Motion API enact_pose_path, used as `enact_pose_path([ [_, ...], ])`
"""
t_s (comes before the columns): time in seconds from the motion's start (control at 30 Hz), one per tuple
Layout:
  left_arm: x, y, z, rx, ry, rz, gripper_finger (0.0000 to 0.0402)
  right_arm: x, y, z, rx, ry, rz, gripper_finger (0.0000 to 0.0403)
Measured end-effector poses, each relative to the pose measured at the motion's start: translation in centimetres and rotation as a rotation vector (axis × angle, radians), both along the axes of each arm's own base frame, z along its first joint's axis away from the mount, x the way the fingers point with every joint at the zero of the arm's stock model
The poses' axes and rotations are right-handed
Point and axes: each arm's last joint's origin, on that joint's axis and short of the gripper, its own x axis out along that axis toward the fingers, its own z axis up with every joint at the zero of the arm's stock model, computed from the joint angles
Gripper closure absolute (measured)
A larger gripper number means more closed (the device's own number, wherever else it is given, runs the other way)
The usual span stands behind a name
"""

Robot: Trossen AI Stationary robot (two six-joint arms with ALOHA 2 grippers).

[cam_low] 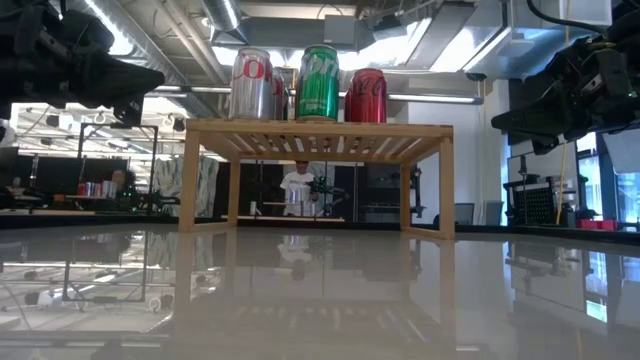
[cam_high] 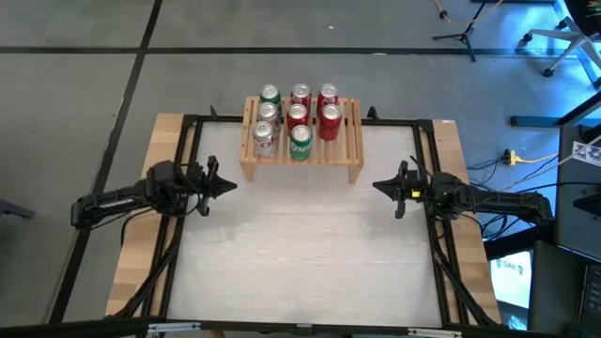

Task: Place canned beverage on shelf
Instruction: Return to Home Position

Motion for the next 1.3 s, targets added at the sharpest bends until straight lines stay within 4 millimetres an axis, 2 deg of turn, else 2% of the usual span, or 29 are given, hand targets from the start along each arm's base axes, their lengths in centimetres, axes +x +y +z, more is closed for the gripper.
enact_pose_path([
  [0.73,0.2,-1.0,0.0,0.001,-0.004,-0.106,0.0401,0.0,0.0,0.0,0.0,0.0,0.0,0.0401],
  [0.83,0.2,-1.1,0.0,0.046,-0.003,-0.115,0.0401,0.0,0.0,0.0,0.0,0.0,0.0,0.0401],
  [1.0,0.2,-1.0,0.0,0.152,0.002,0.001,0.0401,0.0,0.0,0.0,0.0,0.0,0.0,0.0401],
  [1.13,0.2,-0.9,0.0,0.102,0.007,0.097,0.0401,0.0,0.0,0.0,0.0,0.0,0.0,0.0401],
  [1.3,0.2,-1.0,0.0,0.095,0.008,0.103,0.0401,0.0,0.0,0.0,0.0,0.0,0.0,0.0401],
])
